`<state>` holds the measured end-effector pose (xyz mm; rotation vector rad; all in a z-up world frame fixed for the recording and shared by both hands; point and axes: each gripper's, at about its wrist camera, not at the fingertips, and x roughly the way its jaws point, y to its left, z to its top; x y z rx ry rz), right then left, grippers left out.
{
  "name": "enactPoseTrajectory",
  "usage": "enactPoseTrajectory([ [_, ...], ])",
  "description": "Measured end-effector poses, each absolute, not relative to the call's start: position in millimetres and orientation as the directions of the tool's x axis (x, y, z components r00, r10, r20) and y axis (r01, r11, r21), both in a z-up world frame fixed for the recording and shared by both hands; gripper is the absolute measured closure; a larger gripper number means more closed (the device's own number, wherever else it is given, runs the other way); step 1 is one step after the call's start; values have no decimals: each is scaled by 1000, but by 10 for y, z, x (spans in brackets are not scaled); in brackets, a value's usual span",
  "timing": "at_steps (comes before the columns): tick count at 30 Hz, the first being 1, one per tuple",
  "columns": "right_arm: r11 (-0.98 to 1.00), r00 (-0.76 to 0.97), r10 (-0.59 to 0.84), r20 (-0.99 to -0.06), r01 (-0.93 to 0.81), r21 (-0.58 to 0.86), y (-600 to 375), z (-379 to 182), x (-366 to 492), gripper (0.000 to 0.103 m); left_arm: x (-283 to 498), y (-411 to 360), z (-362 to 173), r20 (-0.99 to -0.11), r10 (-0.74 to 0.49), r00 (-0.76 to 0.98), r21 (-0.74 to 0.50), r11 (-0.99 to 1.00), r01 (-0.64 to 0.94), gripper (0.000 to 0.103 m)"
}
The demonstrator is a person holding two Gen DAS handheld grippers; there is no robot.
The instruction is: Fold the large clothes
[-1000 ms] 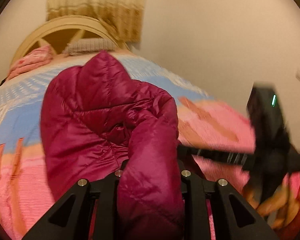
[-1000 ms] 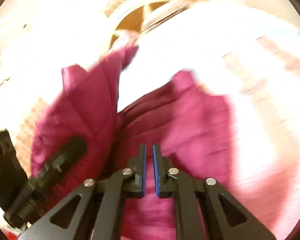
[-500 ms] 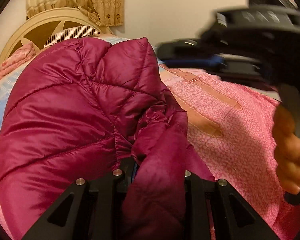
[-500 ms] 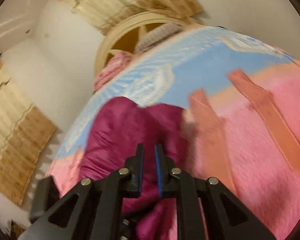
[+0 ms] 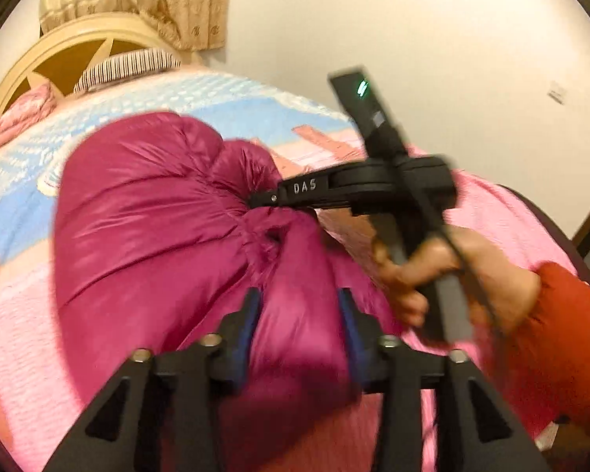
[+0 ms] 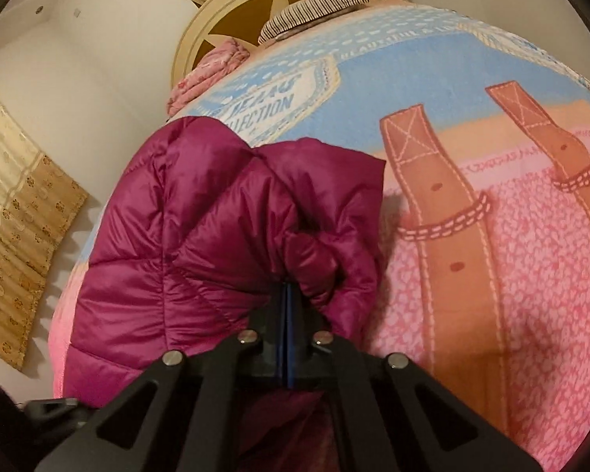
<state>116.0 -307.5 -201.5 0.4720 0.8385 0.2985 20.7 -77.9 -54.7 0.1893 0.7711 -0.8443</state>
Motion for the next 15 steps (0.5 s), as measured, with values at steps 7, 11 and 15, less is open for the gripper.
enactPoseTrajectory([
  [7, 861, 652, 417, -634, -59, 506, -3100, -2022, 1115, 103, 747, -97, -168, -582, -584, 566, -216, 782, 585, 30],
  [11, 876, 656, 397, -642, -63, 478, -3054, -2002, 1086, 103, 1536, -27, -197, -641, -474, 604, -289, 878, 382, 30],
  [15, 877, 658, 396, -641, -63, 477, -3051, -2001, 1085, 103, 1935, -267, -562, -707, -439, 555, -309, 897, 316, 30],
])
